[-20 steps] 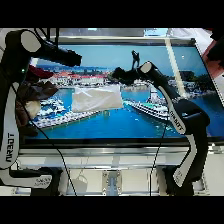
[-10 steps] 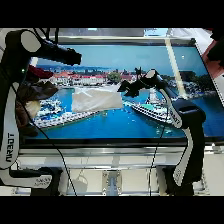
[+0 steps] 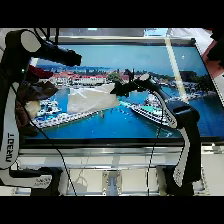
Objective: Fold the shirts.
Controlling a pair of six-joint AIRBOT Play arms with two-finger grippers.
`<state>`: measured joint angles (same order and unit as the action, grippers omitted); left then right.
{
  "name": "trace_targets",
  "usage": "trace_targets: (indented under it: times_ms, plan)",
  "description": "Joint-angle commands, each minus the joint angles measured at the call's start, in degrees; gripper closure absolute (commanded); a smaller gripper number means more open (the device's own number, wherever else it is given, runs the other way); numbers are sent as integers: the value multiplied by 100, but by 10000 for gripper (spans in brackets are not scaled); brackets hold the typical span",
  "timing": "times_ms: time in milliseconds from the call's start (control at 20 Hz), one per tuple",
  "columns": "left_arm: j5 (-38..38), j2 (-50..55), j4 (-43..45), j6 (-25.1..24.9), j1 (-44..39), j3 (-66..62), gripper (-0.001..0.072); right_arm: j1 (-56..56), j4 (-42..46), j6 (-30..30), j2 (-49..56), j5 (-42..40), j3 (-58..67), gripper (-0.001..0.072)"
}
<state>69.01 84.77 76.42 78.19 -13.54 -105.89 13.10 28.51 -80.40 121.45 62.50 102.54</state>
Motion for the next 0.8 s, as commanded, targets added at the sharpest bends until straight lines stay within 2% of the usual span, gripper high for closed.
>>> trace_targets:
  times_ms: [0, 100, 200, 400, 550, 750]
  plan:
    - [173, -2, 13, 0, 7, -4, 696, -356, -463, 413, -245, -44, 7, 684]
    - [203, -2, 13, 0, 7, -4, 696, -861, 31, 291, -573, -9, 7, 685]
    - [199, -2, 13, 0, 7, -4, 696, -1460, 955, -166, -1003, 96, 7, 685]
    - [199, -2, 11, 2, 7, -4, 695, -2761, 3576, -1005, -1945, 1080, 4, 684]
    - [201, -2, 9, 160, 7, -4, 696, -3742, 5342, -1137, -2518, 2031, 4, 684]
    - [199, -2, -2, 334, -7, -4, 696, -4951, 6509, -1132, -2940, 3032, -7, 684]
